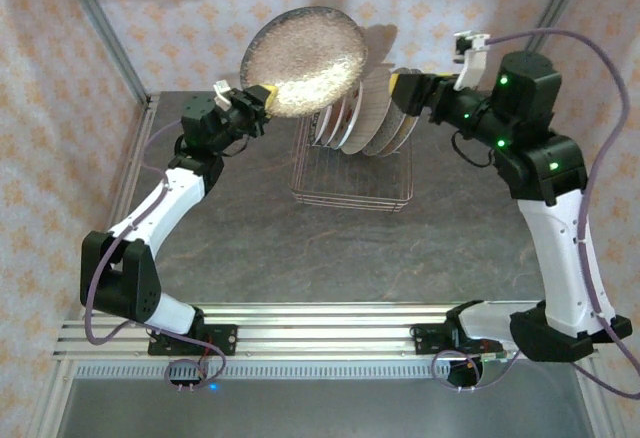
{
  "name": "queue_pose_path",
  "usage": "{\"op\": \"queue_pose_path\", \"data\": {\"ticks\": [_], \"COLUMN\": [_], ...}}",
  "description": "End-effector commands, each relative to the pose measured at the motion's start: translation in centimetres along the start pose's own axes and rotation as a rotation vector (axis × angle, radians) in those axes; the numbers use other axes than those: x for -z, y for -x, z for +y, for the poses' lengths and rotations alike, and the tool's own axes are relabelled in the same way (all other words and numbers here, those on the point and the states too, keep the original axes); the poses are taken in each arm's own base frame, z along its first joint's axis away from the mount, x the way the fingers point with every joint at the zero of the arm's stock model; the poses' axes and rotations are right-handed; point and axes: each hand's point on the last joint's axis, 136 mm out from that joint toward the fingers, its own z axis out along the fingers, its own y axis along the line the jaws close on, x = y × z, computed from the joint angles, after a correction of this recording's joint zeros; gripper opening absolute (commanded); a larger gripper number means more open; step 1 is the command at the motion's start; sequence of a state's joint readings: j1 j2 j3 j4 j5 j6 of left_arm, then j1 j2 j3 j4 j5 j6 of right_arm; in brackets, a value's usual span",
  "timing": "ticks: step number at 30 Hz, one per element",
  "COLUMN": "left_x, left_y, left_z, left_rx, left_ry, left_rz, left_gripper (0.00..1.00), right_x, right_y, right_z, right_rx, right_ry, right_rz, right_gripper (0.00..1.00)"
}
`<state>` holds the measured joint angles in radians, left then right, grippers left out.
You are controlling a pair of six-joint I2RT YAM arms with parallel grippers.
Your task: Unload the plates from the dish rack
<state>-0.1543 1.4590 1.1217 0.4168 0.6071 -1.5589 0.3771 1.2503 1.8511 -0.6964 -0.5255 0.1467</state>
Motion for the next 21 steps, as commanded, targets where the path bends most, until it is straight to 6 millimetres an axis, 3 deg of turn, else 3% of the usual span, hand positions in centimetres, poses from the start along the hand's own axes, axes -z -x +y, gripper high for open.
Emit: {"op": "queue_pose_path", "data": {"ticks": [1,8,9,13,21], "left_x": [4.4,7.6,8.1,9.3,10.6], "left_y": [0.7,6.2,7.1,9.8,14.4], "left_z": [-9.6,-5.9,-5.1,-2.6,1.8], "left_rx": [-0.195,-0.239,-0.243,-0.249,-0.239], "left_ry": [-0.267,-0.152,-0.133,-0.084,-0.008], "left_rz": [-0.083,-0.293,-0.324,-0.409,-0.504], "left_gripper": [0.0,0.0,0.0,0.0,0.0], "right_x": [0.0,-3.0,-2.3,-3.5,-5.2], "right_y": [1.3,-2.1,-2.2,-4.2,-5.5], "right_z": [1.5,2.7,3.4,4.1,4.7], "right_rx": [0.19,0.331,0.356,0.426,0.423], "right_ry": [0.02,0.042,0.058,0.089,0.097], "right_rz": [-0.115,-0.1,-0.119,-0.112,-0.138], "right_gripper": [0.75,0.77,0.77,0.77,0.8]}}
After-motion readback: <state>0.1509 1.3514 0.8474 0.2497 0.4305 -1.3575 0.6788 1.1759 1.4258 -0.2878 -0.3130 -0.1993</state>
